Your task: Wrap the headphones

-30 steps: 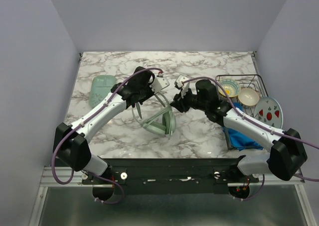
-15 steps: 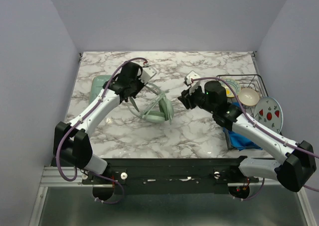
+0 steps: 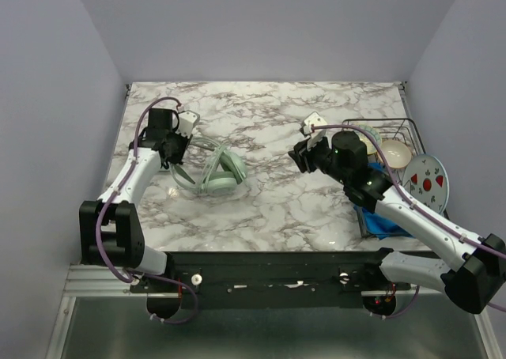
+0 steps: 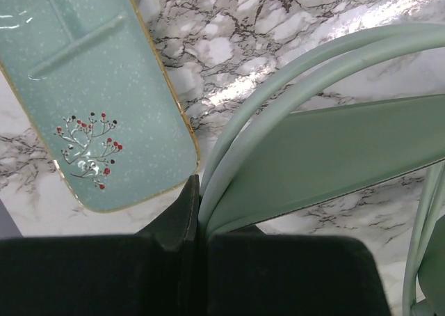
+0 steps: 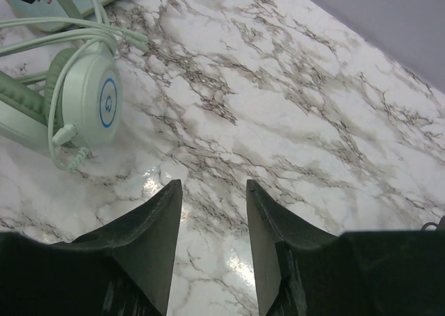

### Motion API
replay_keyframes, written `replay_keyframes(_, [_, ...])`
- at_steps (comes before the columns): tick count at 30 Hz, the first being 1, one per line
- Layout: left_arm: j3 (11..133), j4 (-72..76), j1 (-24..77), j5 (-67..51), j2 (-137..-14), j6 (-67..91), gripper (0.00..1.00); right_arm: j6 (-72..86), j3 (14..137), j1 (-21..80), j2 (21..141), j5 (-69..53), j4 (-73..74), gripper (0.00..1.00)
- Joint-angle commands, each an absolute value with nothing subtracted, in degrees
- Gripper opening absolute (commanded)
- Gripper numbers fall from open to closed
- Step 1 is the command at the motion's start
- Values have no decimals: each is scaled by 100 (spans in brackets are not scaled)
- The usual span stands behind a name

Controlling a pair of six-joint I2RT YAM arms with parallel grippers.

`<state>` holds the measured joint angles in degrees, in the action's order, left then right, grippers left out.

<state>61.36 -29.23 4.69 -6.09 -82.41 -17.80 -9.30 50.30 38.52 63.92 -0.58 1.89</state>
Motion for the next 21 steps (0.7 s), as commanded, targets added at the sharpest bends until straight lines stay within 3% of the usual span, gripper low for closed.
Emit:
replay_keyframes(1, [6038, -2680, 133, -1712, -8051, -1424, 0, -958, 4966, 3858, 6381, 114, 325, 50])
replay_keyframes(15, [4790, -2241, -132, -1898, -8050, -2197, 0, -993, 4983, 3858, 6390, 26, 360, 50])
replay_keyframes(16, [4781, -2224, -132, -1907, -8120, -2223, 3, -1002, 4966, 3858, 6381, 26, 369, 50])
replay_keyframes(17, [4755, -2163, -132, -1899, -8252, -2250, 15, -993, 4966, 3858, 6372, 26, 369, 50])
replay_keyframes(21, [4772, -2074, -132, -1820, -8533, -2338, 26, -1019, 4966, 3858, 6328, 26, 387, 51])
